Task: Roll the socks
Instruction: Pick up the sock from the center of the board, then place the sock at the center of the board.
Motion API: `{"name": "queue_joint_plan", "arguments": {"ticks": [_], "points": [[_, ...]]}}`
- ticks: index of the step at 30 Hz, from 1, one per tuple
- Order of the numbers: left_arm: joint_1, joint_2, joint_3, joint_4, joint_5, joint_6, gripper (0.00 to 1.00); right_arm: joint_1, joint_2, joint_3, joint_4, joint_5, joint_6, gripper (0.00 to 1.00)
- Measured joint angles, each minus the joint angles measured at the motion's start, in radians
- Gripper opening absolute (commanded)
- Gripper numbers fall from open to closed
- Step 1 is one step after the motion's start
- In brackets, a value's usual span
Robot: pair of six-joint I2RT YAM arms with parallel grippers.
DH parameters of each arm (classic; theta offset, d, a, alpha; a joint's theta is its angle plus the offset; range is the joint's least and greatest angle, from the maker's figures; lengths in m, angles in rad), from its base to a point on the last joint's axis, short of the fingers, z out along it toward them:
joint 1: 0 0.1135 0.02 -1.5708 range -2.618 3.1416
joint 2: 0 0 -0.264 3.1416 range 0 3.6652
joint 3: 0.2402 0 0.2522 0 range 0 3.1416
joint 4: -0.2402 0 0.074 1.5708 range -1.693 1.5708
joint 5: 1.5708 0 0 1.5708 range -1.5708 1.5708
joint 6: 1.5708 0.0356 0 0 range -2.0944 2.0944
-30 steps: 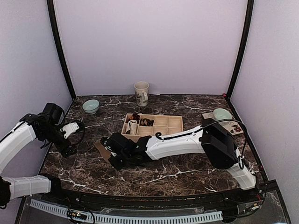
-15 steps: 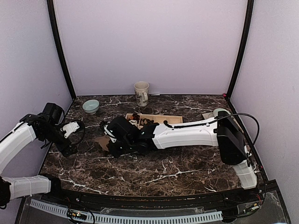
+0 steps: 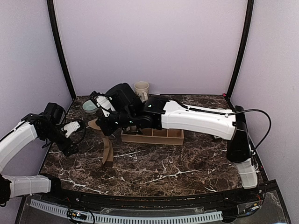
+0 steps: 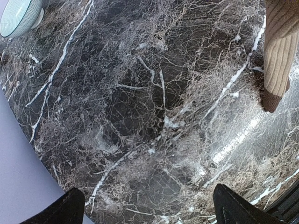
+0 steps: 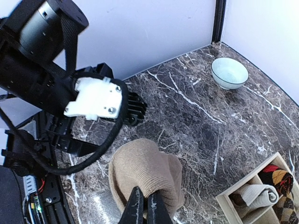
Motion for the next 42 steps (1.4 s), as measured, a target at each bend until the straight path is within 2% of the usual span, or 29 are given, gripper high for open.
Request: {"name": "queue_joint_plan", "arguments": {"ticks": [6,17,22,26,33,37,42], "points": [[0.0,0.0,0.001,0.0,0.019,0.0,0.99,-0.027,-0.084,-0.028,0.005,-0.118,0.051,0.0],[0.0,-0.008,0.002,0.0,0.038,0.001,0.99,-0.036,-0.319,-0.334,0.089,-0.312,0.157,0.0],[0.0,-0.008,0.002,0.0,0.047,0.001,0.99,-0.036,-0.383,-0.396,0.096,-0.391,0.177,0.0],[0.0,-0.008,0.002,0.0,0.047,0.0,0.99,-0.035,-0.382,-0.384,0.097,-0.452,0.187,0.0],[0.0,-0.008,0.005,-0.009,0.047,0.0,0.99,-0.025,-0.258,-0.229,0.07,-0.546,0.195,0.0],[0.001,-0.008,0.005,-0.019,0.047,0.0,0.98,-0.047,-0.274,-0.316,0.098,-0.547,0.224,0.0],[0.002,-0.007,0.005,-0.018,0.047,0.001,0.96,-0.177,-0.315,-0.543,0.125,-0.492,0.287,0.0]]}}
